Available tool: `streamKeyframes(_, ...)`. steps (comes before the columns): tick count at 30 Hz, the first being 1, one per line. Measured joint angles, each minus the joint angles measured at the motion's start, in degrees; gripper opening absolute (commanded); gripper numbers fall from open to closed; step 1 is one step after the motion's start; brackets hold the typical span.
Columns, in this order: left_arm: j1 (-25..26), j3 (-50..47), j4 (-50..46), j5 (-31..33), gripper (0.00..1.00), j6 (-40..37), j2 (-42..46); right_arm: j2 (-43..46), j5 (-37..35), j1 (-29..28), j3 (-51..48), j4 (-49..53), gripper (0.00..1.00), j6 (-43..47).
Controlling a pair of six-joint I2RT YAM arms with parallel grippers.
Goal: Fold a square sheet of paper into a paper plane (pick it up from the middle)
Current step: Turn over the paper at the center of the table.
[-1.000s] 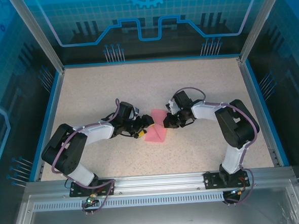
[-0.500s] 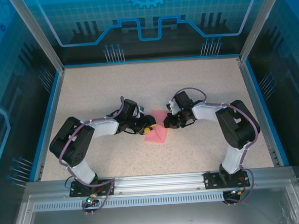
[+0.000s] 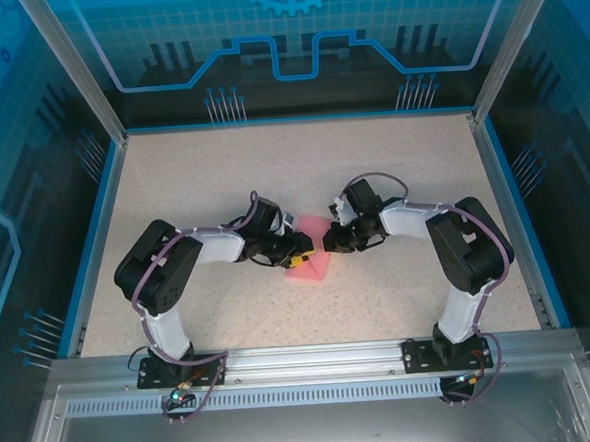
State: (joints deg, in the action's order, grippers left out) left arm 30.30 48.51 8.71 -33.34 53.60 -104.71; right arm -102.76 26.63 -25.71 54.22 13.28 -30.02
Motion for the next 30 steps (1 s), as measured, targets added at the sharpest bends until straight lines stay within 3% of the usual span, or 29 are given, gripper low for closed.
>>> streamKeyframes(9, 0.2, 0.4, 0.7, -1.1, 0.23, -1.3, 0.0, 7.3, -0.8, 2.5, -3.0, -1.2, 0.53, -3.1)
streamKeyframes(20, 0.3, 0.9, 0.0, -0.6, 0.03, -7.9, 0.1, 16.0, -4.1, 6.4, -6.6, -0.7, 0.75, -6.4)
streamKeyframes(30, 0.3, 9.7, -20.9, 12.6, 0.01, -22.4, 12.4, 26.8, -12.4, 6.8, -6.6, 3.9, 0.91, -7.6)
